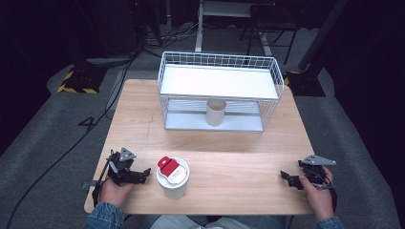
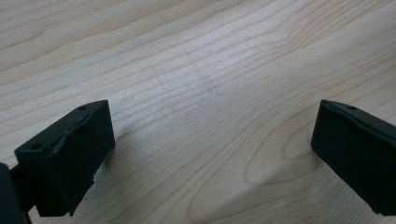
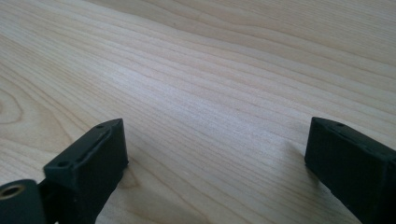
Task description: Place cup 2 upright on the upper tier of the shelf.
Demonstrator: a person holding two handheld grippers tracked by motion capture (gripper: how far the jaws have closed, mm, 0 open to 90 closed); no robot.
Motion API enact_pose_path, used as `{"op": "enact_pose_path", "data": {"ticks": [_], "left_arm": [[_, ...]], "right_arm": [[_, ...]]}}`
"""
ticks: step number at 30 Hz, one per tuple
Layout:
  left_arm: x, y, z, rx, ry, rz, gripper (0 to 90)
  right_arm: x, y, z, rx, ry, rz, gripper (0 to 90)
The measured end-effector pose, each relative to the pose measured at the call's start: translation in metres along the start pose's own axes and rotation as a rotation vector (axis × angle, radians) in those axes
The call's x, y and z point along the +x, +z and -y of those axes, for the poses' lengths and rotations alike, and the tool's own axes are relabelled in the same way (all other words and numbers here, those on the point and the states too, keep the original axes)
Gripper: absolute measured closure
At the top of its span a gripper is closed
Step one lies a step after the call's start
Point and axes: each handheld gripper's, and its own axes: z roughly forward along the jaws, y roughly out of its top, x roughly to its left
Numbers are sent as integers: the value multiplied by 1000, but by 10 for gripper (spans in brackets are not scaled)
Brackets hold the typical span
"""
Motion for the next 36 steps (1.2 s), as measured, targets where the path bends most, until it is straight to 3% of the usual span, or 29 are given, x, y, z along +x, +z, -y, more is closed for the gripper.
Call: {"op": "enact_pose_path", "data": {"ticks": [7, 20, 30, 36], "left_arm": [[-5, -16, -3, -82, -13, 26, 0], [-26, -55, 2, -143, 32, 69, 1], [-53, -80, 13, -214, 48, 112, 0], [-69, -91, 17, -240, 88, 152, 0]], "right_arm": [[1, 1, 0, 2, 0, 8, 46], [1, 1, 0, 4, -1, 0, 40], [0, 1, -1, 4, -4, -1, 38], [1, 1, -1, 6, -1, 0, 31]]}}
